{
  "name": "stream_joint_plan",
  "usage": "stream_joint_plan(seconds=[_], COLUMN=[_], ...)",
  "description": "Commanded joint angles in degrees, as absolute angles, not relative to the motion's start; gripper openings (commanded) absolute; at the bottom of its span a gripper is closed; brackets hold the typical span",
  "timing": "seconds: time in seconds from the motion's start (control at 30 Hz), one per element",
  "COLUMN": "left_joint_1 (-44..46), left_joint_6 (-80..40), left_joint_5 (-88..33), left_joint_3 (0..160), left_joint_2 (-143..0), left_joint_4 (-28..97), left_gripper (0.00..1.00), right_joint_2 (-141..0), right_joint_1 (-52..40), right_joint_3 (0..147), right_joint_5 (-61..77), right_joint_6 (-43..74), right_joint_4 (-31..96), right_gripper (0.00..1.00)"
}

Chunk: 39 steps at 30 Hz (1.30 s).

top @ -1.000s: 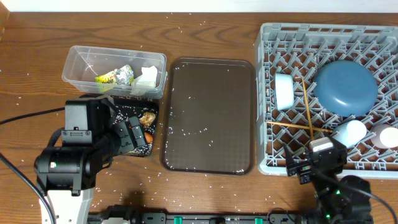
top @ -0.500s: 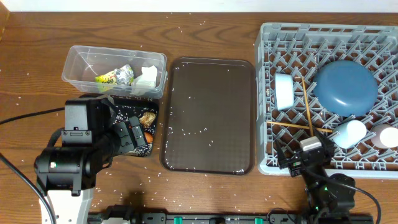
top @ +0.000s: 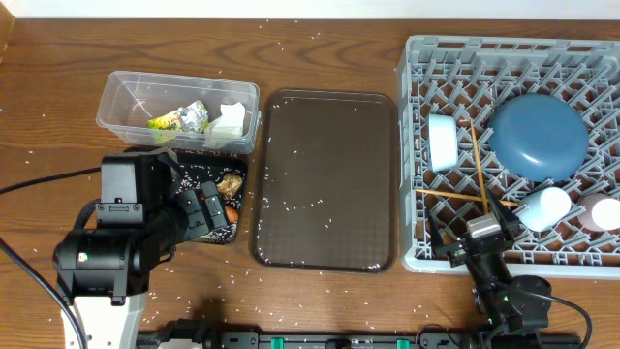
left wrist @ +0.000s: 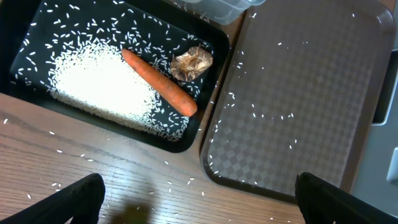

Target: Sort waste into correct bins and load items into the dishwasher rack

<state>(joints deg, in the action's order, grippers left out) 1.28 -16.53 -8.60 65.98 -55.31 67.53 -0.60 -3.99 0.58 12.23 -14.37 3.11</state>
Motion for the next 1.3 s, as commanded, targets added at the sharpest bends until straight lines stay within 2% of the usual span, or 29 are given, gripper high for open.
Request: stream_joint_plan(seconds=[0.0, 1.03, 1.13, 1.27], left_joint_1=[1.0, 1.0, 1.0, 1.1], left_joint_6=[-16.8, -16.8, -16.2, -15.1], left_joint_5=[-8.3, -8.0, -3.9, -3.6], left_joint_3=[66.1, 65.5, 63.9, 57.2], left_joint_2=[-55.3, -54.2, -49.9, -41.7], left_joint_4=[67.7, 67.4, 63.3, 47.9], left_gripper=[0.98, 0.98, 0.98, 0.98], right_joint_2=[-0.3, -0.3, -0.3, -0.3], right_joint_1=[-4.1, -4.1, -4.1, -4.1], right_joint_3=[0.3, 0.3, 0.3, 0.3], right_joint_5=[13.0, 13.0, 13.0, 13.0], right_joint_6=[-14.9, -14.9, -14.9, -14.9], right_joint_4=[3.0, 3.0, 3.0, 3.0], right_gripper=[0.99, 0.99, 0.99, 0.99])
